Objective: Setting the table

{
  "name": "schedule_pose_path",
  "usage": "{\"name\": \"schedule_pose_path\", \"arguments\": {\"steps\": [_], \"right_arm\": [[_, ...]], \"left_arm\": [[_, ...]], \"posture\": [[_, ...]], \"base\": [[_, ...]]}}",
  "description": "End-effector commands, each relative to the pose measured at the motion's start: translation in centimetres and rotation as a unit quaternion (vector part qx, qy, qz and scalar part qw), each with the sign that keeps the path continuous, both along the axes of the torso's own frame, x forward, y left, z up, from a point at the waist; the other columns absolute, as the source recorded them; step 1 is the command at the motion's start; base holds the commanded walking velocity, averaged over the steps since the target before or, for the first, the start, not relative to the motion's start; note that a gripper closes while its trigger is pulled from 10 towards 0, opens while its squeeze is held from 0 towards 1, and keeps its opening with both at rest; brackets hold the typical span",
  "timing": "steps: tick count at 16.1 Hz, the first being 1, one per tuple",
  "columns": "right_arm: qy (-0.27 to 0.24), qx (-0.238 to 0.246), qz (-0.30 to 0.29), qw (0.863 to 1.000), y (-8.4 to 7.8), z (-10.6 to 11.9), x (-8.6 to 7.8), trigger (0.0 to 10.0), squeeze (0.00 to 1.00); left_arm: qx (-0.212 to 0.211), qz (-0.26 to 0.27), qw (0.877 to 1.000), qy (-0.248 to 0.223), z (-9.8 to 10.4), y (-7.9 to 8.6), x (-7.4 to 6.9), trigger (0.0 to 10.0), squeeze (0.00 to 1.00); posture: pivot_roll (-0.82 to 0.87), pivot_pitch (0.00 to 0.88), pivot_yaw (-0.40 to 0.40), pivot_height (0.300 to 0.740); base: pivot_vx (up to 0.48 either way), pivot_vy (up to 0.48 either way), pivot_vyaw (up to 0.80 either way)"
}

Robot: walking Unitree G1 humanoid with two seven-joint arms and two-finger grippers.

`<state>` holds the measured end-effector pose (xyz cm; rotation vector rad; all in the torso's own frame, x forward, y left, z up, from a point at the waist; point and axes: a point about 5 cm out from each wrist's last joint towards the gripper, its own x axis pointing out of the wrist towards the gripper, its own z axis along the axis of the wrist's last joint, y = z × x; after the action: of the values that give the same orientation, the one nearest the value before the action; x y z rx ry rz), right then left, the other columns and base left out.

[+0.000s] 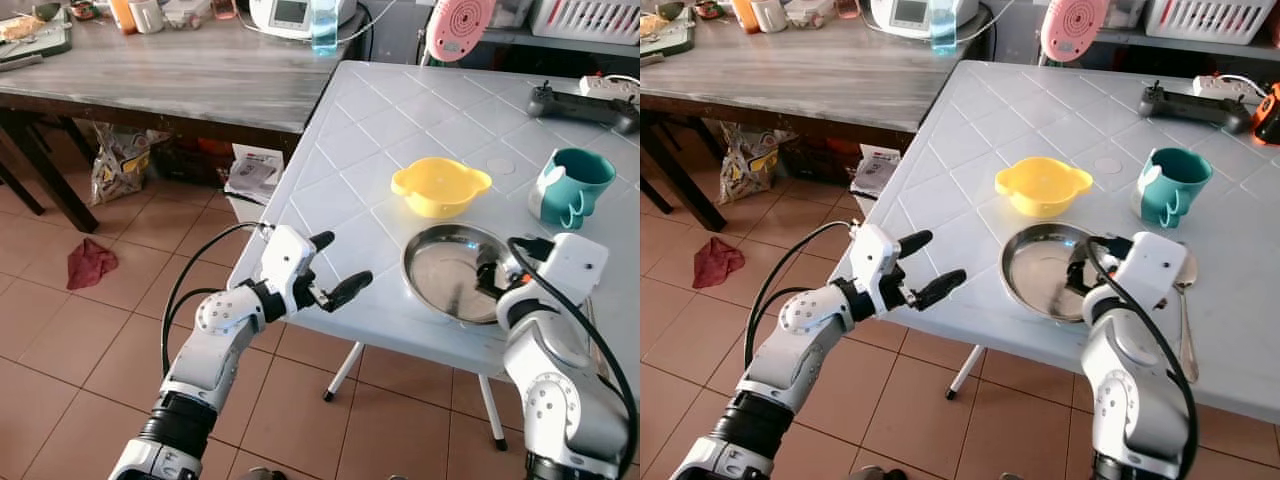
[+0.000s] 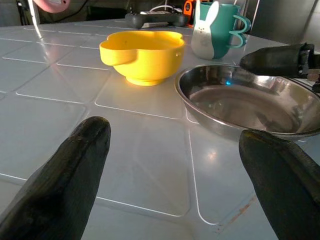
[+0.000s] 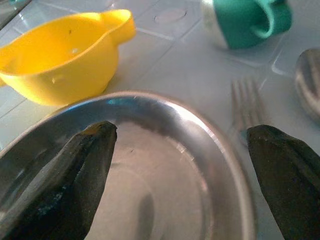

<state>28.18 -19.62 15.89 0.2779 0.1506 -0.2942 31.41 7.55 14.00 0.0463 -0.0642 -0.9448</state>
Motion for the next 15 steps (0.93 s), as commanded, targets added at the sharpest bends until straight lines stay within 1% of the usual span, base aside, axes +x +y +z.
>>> {"name": "schedule_pose_path", "arguments": {"steps": [1,4,6,7,9,13,15], "right_arm": [[0.007,0.012,0.014,1.000,0.5,-0.2,0.1,10.0,0.00],[0.023,0.033,0.017,0.999,1.0,-0.3,0.0,10.0,0.00],[0.032,0.043,0.005,0.999,1.0,-0.3,-0.1,10.0,0.00],[0.034,0.046,0.009,0.998,1.0,-0.3,-0.1,10.0,0.00],[0.032,0.050,0.010,0.998,1.0,-0.1,0.0,10.0,0.00],[0.022,0.053,0.003,0.998,0.7,0.9,0.0,10.0,0.00],[0.027,0.052,-0.007,0.998,0.5,1.0,-0.1,10.0,0.00]], "left_arm": [[0.005,-0.009,1.000,-0.005,0.1,-0.1,-0.3,10.0,0.00],[0.007,-0.015,1.000,-0.001,0.0,-0.2,-0.4,10.0,0.00],[0.011,-0.026,1.000,0.001,-0.1,-0.3,-0.6,10.0,0.00],[0.012,-0.028,1.000,0.002,-0.1,-0.3,-0.6,10.0,0.00],[0.013,-0.032,0.999,0.003,-0.1,-0.4,-0.6,10.0,0.00],[0.015,-0.034,0.999,0.004,-0.2,-0.4,-0.7,10.0,0.00],[0.019,-0.041,0.999,0.008,-0.3,-0.4,-0.8,10.0,0.00]], "posture": [[-0.02,0.153,0.026,0.714],[-0.02,0.155,0.025,0.714],[-0.02,0.155,0.025,0.714],[-0.02,0.154,0.025,0.714],[-0.02,0.152,0.026,0.714],[-0.02,0.149,0.026,0.714],[-0.02,0.144,0.025,0.714]], "base": [[0.000,0.000,0.00],[0.000,0.000,0.00],[0.000,0.000,0.00],[0.000,0.000,0.00],[0.000,0.000,0.00],[0.000,0.000,0.00],[0.000,0.000,0.00]]}}
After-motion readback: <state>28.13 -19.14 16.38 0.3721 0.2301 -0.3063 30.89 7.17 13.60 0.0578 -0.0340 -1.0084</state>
